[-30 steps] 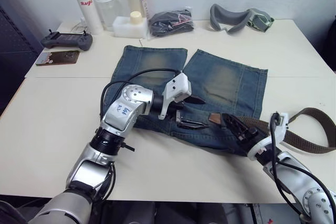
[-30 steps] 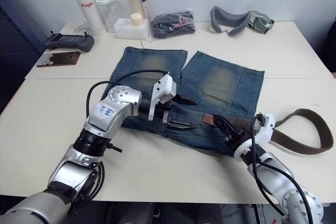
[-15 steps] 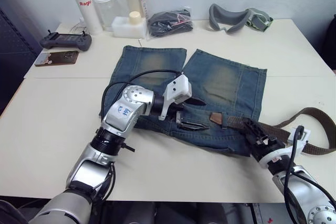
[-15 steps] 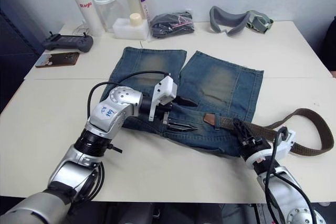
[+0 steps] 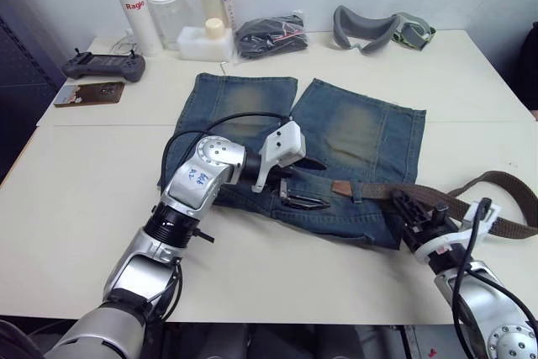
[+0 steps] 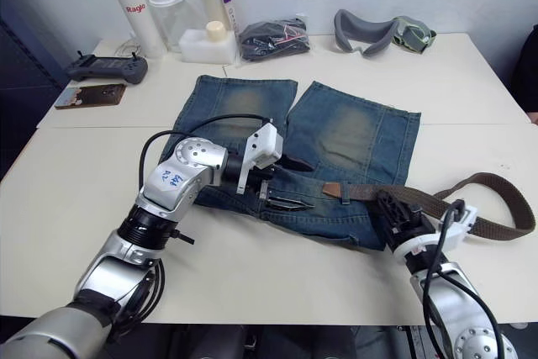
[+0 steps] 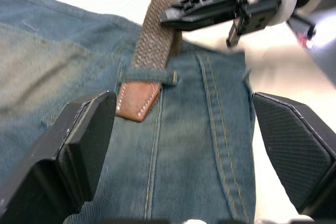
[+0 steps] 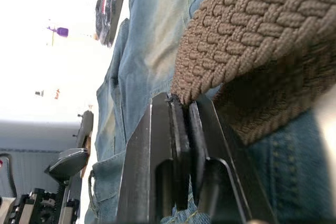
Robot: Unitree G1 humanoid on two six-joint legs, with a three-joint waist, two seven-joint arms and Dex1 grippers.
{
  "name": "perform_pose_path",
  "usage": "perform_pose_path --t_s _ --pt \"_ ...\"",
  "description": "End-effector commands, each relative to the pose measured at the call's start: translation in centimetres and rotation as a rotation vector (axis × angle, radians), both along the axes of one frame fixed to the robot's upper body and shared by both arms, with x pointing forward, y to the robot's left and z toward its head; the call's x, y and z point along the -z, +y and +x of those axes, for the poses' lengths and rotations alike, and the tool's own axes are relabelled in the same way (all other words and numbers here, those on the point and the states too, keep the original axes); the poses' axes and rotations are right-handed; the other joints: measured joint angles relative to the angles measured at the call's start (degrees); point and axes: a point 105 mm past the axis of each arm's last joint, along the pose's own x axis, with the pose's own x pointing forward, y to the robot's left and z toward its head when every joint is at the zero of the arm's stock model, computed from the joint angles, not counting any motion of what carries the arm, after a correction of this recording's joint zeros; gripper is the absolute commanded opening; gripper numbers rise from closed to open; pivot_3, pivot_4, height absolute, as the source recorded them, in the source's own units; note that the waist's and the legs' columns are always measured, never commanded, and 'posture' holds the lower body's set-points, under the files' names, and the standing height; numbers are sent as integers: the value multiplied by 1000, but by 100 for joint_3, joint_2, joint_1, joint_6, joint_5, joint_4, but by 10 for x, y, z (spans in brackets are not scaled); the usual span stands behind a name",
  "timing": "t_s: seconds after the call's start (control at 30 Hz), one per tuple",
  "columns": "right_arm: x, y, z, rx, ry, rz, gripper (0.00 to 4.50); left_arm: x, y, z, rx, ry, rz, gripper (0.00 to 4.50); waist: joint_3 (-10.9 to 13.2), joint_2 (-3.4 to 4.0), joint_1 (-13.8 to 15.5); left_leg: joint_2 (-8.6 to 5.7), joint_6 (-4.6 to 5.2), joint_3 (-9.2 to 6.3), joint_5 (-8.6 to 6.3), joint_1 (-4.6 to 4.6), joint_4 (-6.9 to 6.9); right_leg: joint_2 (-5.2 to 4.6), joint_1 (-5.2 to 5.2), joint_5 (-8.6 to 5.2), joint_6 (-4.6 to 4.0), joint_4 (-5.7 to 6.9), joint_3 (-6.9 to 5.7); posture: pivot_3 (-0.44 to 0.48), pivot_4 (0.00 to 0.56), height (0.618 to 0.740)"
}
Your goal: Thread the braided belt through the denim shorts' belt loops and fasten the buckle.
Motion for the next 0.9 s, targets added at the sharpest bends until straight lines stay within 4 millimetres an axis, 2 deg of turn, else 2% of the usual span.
perform_pose_path --t_s 0.03,0.13,0.27,0.4,0.57,0.7,0.8,0.9 --pt "-3 21 6 -76 -15 -37 79 -5 1 1 5 -91 20 4500 0 0 -12 0 0 0 0 0 0 0 0 0 0 0 0 0 150 636" --pt "-2 32 12 -102 -13 -36 79 -4 3 3 2 -142 29 4500 0 0 -15 3 -1 0 0 0 -2 0 -3 0 0 2 1 0 150 636" --pt "0 36 13 -108 -11 -35 79 -4 2 7 -7 -213 27 4500 0 0 -11 8 -7 -4 1 1 -2 1 -4 -1 -2 4 1 0 150 636" --pt "3 36 13 -108 -3 -38 79 5 -1 22 -54 -390 80 4500 -2 -3 -7 7 -6 -3 0 2 0 0 -3 -1 -2 5 1 0 150 636" --pt "3 36 13 -103 -6 -35 79 17 -22 27 -42 -539 77 4500 -6 -10 1 6 -2 -2 -2 1 3 -4 -3 -1 -2 7 2 0 150 636" --pt "2 37 12 -103 -11 -34 79 19 -39 30 -62 -604 74 4500 -7 -11 -6 7 -1 -3 -3 2 0 1 -4 -1 -1 9 -2 0 150 636" --pt "1 37 11 -101 -16 -34 79 29 -38 37 -75 -677 160 4500 -7 -12 -5 6 1 -3 -4 3 0 5 -5 0 0 12 -3 0 150 636" --pt "0 38 10 -101 -20 -34 79 24 -36 45 -132 -688 150 4500 -8 -12 -7 4 2 -3 -4 6 -1 11 -4 0 1 15 -9 0 150 636"
